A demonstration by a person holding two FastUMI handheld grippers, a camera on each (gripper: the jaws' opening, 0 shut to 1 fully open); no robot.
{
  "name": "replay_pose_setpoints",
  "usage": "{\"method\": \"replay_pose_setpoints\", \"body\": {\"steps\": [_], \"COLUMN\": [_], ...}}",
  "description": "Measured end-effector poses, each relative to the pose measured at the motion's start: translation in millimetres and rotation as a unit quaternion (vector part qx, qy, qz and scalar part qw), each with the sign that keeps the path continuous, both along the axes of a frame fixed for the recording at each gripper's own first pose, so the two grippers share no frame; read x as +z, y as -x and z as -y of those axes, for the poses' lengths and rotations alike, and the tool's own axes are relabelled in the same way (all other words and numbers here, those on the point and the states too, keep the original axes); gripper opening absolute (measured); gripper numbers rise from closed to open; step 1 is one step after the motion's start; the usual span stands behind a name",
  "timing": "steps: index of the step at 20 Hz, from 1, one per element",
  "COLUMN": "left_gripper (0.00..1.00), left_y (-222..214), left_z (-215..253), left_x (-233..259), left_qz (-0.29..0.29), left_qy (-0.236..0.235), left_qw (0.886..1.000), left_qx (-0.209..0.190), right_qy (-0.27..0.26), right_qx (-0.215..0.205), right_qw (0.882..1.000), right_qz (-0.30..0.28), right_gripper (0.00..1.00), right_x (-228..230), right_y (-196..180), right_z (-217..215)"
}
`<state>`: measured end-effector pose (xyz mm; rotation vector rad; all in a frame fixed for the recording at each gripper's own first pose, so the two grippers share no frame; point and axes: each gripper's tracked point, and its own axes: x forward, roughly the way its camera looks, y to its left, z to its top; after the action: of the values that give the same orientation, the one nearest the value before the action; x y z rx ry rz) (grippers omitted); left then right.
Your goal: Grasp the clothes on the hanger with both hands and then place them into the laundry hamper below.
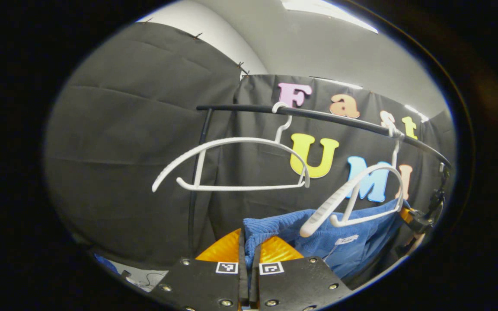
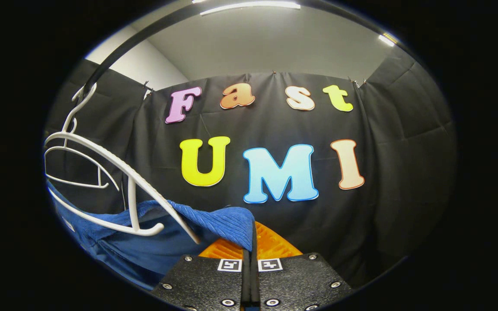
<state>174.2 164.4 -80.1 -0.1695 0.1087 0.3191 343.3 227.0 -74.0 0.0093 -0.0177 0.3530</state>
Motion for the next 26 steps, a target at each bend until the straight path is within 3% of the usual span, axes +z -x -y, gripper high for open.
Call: {"method": "replay_pose_setpoints", "body": {"steps": [8,14,20,24,26], "left_gripper": [0.02,0.02,0.03,0.02,0.03], "left_y": [23.0,48.9,85.7,110.2,124.8], "left_z": [26.7,43.3,71.3,84.4,93.1], "left_x": [-29.6,-42.5,-32.9,-34.6,-41.9], "left_qz": [-0.033,-0.059,-0.07,-0.084,-0.09], "left_qy": [-0.012,-0.023,-0.04,-0.076,-0.089], "left_qw": [0.999,0.998,0.996,0.994,0.992], "left_qx": [0.02,0.027,0.029,0.01,-0.018], "right_qy": [0.002,0.011,0.002,0.002,0.009], "right_qx": [0.012,0.048,0.095,0.097,0.092], "right_qw": [0.999,0.996,0.991,0.988,0.988], "right_qz": [-0.049,-0.069,-0.094,-0.121,-0.126], "right_gripper": [0.0,0.0,0.0,0.0,0.0], "right_x": [-35.8,-57.3,-64.0,-67.9,-68.6], "right_y": [3.6,28.4,72.1,106.6,131.0], "right_z": [3.6,3.9,10.3,20.7,27.8]}}
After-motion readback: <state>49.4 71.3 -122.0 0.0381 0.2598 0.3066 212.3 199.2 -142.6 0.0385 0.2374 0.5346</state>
